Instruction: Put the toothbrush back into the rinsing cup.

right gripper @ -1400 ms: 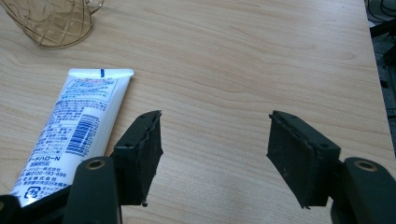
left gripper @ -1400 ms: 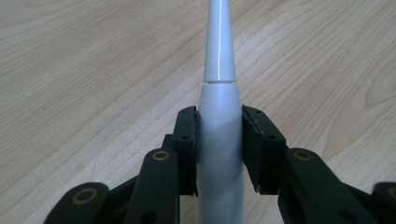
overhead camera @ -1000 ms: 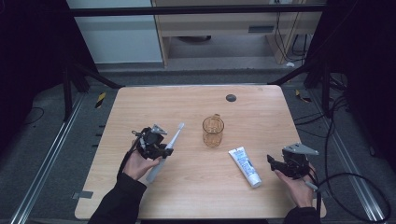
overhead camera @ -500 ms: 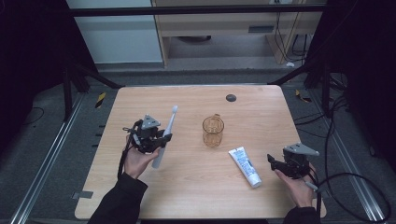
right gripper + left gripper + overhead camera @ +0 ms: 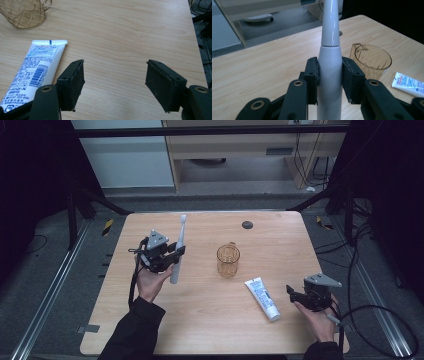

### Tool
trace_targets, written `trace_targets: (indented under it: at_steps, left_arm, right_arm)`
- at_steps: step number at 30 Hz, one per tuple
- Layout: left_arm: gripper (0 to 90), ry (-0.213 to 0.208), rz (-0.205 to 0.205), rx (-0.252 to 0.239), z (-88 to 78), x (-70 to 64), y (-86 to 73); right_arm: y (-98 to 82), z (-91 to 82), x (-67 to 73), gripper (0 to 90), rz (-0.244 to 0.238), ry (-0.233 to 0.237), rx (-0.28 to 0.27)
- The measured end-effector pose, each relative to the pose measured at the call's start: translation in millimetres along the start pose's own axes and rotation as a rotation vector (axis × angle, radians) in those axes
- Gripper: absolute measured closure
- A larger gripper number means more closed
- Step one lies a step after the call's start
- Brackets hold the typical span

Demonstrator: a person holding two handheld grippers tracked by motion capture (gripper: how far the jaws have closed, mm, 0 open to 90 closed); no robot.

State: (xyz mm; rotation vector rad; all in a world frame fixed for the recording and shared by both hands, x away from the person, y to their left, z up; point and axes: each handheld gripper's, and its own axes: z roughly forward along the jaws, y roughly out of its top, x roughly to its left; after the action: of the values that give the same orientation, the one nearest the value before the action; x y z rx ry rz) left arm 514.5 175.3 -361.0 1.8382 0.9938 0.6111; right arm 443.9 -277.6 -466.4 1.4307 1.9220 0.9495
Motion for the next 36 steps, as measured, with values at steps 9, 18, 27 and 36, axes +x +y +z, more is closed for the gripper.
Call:
trace_targets:
  at_steps: [9, 18, 27, 36]
  left_arm:
    - [67.3, -0.001, -0.023, -0.08, 14.9, -6.4, 12.6]
    - [67.3, -0.006, -0.054, -0.166, 29.8, -12.1, 24.7]
    - [67.3, -0.009, -0.062, -0.226, 40.1, -19.3, 32.9]
    - [67.3, -0.034, -0.063, -0.267, 51.4, -30.0, 43.3]
  right_arm:
    - [-0.5, 1.4, 0.5, 30.4, -0.005, -0.003, -0.003]
    - [-1.7, 2.7, -0.1, 29.3, -0.011, -0.006, -0.01]
    - [-2.9, 4.2, -0.8, 28.7, -0.012, -0.005, -0.007]
    - [-3.4, 4.4, -2.0, 28.4, -0.009, -0.006, -0.009]
